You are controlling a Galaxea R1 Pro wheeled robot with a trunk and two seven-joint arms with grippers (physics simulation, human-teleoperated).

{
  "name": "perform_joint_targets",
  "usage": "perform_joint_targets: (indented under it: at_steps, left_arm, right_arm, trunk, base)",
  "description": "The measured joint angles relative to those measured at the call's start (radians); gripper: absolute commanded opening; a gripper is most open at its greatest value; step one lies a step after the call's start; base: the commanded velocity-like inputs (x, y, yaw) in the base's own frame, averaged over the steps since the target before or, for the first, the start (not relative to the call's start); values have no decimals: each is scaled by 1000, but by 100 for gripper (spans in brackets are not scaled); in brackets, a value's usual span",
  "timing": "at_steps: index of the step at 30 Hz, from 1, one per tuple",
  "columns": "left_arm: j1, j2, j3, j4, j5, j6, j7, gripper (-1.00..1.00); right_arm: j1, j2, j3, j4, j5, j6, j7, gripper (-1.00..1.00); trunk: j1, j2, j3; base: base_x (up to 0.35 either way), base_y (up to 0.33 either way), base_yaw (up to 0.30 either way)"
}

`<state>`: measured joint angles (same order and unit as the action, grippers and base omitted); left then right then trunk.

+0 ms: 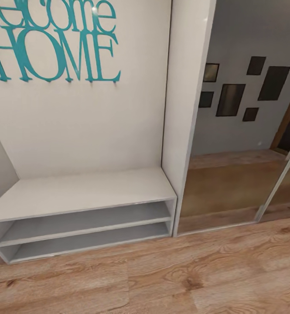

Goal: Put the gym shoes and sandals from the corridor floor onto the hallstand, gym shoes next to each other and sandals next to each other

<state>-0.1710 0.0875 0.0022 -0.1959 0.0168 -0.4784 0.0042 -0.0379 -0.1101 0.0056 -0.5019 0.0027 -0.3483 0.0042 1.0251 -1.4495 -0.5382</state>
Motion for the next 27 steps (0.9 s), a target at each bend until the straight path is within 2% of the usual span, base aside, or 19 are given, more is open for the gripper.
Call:
perform_joint_targets:
  at_steps: [27]
  left_arm:
    - [5, 1, 2, -7, 1, -8, 1, 100]
  right_arm:
    - [0, 0, -2, -1, -2, -2, -2, 100]
  trunk:
    - [0, 0, -7]
  base:
    - [0, 0, 267]
